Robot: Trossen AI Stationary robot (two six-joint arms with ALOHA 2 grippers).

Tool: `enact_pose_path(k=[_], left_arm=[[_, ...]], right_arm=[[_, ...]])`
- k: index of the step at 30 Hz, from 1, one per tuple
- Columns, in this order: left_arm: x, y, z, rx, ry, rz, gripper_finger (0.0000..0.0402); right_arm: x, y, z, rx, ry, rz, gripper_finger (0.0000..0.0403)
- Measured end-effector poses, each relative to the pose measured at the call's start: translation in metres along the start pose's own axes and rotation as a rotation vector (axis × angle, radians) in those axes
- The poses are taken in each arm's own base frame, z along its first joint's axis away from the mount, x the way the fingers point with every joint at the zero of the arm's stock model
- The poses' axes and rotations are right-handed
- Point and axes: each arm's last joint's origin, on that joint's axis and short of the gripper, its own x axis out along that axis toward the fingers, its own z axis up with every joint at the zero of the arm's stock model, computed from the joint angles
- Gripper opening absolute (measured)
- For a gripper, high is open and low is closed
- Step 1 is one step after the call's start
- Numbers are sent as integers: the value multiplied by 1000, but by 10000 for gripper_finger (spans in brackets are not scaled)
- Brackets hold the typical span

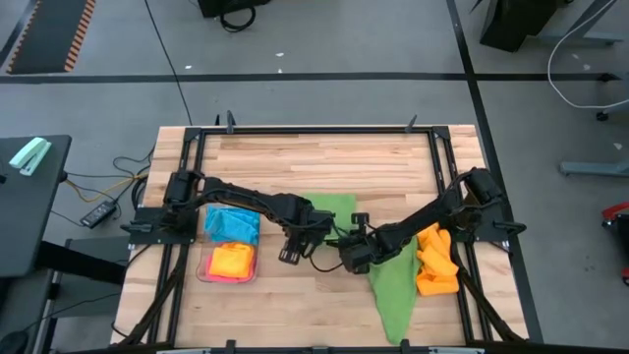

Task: Fold microfiber towels
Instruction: Fold the left green microfiber cloth

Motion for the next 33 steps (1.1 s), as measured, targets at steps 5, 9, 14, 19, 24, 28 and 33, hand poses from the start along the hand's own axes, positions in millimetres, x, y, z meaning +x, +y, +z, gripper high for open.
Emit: enact_pose_path(k=[5,9,14,19,24,28,33], left_arm=[[11,-10,-2,-57,-1,75,241],[21,-17,-3,-66,-29,134,240],[26,-25,-4,-59,-71,238,228],[36,-33,-8,-29,-81,318,227],[44,-38,-13,-34,-96,417,226],[42,-43,-14,-7,-94,426,226],[22,-42,-15,-17,-127,428,225]], right_arm=[[-1,-2,0,29,16,21,39],[-1,-2,0,38,15,20,39],[-1,-2,0,54,14,18,39],[-1,-2,0,81,14,18,39],[-1,-2,0,102,11,17,39],[-4,-3,0,107,9,32,39],[-22,-11,6,136,-51,64,39]])
